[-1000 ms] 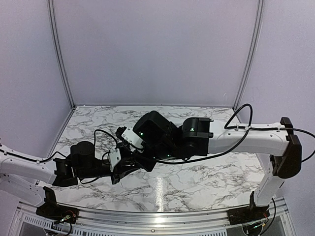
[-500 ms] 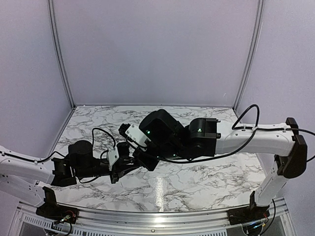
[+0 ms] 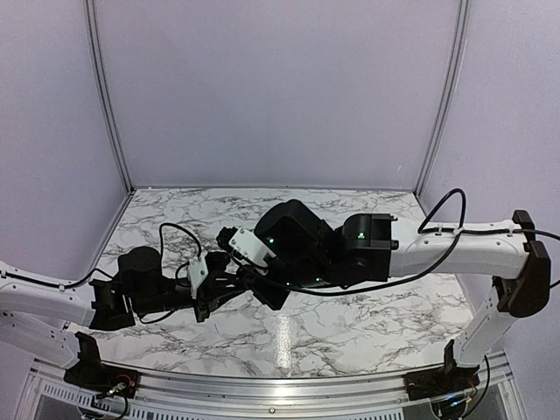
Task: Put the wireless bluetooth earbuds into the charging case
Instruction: Adjust the right earbud in the right side groove of the charging case.
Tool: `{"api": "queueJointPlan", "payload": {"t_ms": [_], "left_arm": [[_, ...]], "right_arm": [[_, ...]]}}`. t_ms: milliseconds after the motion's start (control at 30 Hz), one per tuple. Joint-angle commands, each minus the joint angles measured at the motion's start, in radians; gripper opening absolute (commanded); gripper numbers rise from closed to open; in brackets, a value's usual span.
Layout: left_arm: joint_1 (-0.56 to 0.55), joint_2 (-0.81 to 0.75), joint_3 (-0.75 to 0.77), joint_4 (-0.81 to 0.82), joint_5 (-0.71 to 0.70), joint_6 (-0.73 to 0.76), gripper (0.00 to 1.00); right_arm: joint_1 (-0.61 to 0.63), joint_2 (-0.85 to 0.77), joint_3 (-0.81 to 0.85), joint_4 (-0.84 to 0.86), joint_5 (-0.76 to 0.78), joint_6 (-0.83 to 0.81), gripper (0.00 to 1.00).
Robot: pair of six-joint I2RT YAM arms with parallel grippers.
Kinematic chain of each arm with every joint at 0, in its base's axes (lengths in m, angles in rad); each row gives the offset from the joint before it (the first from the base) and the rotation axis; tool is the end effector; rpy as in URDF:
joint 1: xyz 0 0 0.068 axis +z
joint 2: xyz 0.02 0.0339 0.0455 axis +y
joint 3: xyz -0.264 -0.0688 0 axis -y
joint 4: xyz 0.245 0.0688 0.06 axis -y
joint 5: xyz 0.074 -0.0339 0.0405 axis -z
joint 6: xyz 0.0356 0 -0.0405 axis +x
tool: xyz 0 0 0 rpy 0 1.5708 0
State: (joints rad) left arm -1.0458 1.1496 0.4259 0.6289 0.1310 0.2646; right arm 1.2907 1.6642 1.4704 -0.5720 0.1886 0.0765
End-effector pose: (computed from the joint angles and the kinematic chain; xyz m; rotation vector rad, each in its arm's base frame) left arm 0.1184 -0.2136 0.2268 1.1226 1.2936 -0.6957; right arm 0.1101 0.3587 0.3125 -1.2708 1.9964 0.4624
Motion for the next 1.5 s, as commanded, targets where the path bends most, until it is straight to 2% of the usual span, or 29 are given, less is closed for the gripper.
{"api": "queueJointPlan", "payload": {"t_ms": [0, 300, 567, 867, 1200, 1467], "left_arm": [[0.009, -0.025, 0.002, 0.063, 0.029, -0.02, 0.0], [0.029, -0.048, -0.009, 0.08, 0.132, -0.058, 0.0], [0.03, -0.027, 0.01, 0.092, 0.16, -0.083, 0.0], [0.03, -0.03, 0.008, 0.111, 0.127, -0.094, 0.0], [0.029, 0.003, 0.014, 0.129, -0.003, -0.103, 0.0], [0.029, 0.017, 0.022, 0.132, -0.048, -0.1, 0.0]], "right_arm": [[-0.008, -0.038, 0.006, 0.003, 0.001, -0.001, 0.16], [-0.01, -0.168, -0.061, 0.121, -0.069, -0.073, 0.37], [-0.006, -0.133, -0.025, 0.152, -0.15, -0.098, 0.34], [-0.003, -0.066, 0.028, 0.118, -0.109, -0.049, 0.31], [-0.001, -0.053, 0.042, 0.108, 0.03, 0.024, 0.31], [-0.001, -0.044, 0.041, 0.139, 0.004, 0.093, 0.3]]}}
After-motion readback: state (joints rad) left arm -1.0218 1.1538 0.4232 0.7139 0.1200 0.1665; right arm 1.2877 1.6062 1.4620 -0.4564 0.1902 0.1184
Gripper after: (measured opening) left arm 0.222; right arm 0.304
